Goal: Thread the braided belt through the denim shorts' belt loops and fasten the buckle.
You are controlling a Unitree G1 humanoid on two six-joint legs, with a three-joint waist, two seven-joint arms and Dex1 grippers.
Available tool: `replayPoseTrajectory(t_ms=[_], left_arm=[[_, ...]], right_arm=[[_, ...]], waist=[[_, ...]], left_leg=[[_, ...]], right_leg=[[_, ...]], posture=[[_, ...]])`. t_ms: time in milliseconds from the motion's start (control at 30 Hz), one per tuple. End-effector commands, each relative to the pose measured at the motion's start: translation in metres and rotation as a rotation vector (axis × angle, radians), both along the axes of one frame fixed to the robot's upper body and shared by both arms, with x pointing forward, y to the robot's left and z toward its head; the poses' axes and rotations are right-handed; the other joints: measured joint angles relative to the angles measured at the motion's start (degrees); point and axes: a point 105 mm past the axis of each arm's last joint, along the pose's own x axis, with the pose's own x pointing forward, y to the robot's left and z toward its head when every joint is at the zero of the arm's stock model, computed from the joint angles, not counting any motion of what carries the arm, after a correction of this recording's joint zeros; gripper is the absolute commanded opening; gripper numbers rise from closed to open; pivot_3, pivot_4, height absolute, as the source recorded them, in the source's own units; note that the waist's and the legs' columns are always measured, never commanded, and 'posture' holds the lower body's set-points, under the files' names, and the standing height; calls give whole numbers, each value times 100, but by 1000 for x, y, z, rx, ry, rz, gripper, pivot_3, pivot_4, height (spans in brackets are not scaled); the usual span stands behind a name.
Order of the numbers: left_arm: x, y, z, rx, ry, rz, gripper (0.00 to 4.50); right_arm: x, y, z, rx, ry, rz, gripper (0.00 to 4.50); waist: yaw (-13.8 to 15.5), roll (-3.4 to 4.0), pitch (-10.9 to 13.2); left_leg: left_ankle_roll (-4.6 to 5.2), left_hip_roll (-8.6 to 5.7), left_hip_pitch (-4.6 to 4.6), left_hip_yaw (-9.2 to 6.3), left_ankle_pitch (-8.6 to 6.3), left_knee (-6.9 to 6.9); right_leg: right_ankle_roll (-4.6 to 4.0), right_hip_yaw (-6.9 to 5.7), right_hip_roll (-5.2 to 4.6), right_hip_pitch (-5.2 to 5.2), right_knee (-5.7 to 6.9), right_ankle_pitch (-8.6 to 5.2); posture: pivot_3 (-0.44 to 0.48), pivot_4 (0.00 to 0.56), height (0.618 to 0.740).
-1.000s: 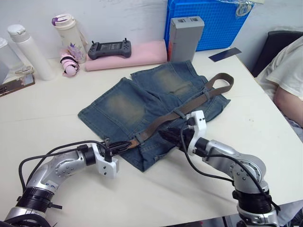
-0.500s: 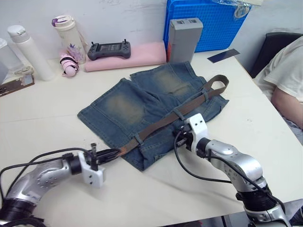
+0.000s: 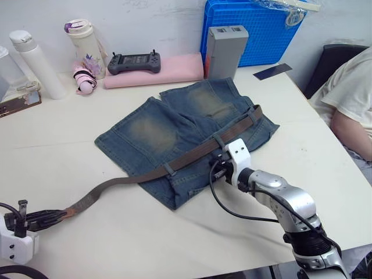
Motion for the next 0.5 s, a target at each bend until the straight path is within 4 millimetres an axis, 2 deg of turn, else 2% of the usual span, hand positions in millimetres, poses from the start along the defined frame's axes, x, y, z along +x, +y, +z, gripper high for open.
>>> replayPoseTrajectory(t_ms=[33, 133, 200, 233, 267, 333, 400, 433, 500], left_arm=[[6, -9, 5, -70, -42, -10, 2027], [10, -21, 11, -102, -59, -51, 3225], [14, -42, 21, -133, -83, -141, 4175], [18, -58, 30, -163, -107, -189, 4452], [20, -70, 37, -188, -119, -217, 4452], [24, -108, 50, -263, -110, -302, 4452], [21, -139, 53, -344, -50, -334, 4500], [19, -150, 52, -383, -17, -334, 4500], [18, -165, 50, -444, 49, -319, 4500]], right_arm=[[-1, -3, -17, -26, 67, -10, 0], [0, -4, -16, -27, 68, -10, 0], [0, -6, -17, -35, 70, -11, 0], [1, -7, -16, -37, 70, -11, 0], [1, -7, -16, -38, 70, -11, 0], [3, -8, -10, -38, 56, -13, 0], [5, -8, 0, 0, 40, -21, 667], [4, -8, 5, 21, 35, -18, 914], [0, -7, 14, 63, 33, -7, 1707]], waist=[[0, -5, -3], [2, -8, -5], [4, -9, -6], [4, -10, -6], [7, -13, -7], [13, -16, -9], [12, -19, -11], [9, -21, -13], [-5, 14, 8]], left_leg=[[0, 0, 0, 0, 0, 0], [0, 0, 0, 0, 0, 0], [0, 1, -1, 0, 0, 1], [0, 1, -1, -1, 0, 1], [0, 1, -2, 0, 0, 1], [0, 1, -3, -1, 0, 2], [0, 1, -6, -1, 0, 4], [0, 0, -6, -1, 0, 4], [2, 0, -7, 0, -2, 2]], right_leg=[[0, 0, 0, 0, 0, 0], [0, 0, 0, 0, 0, 0], [0, 0, 0, 0, 1, 0], [0, 1, 0, 0, 1, 0], [0, 2, 0, 0, 0, 0], [0, 2, 0, 1, -2, 0], [0, 4, -1, 2, -5, 0], [0, 5, -1, 2, -5, 0], [0, 8, 0, 0, -2, 0]], posture=[[0, 150, 709], [0, 150, 709], [0, 150, 709], [0, 150, 709], [0, 150, 709], [0, 150, 709], [0, 150, 709], [0, 150, 709], [0, 150, 709]])
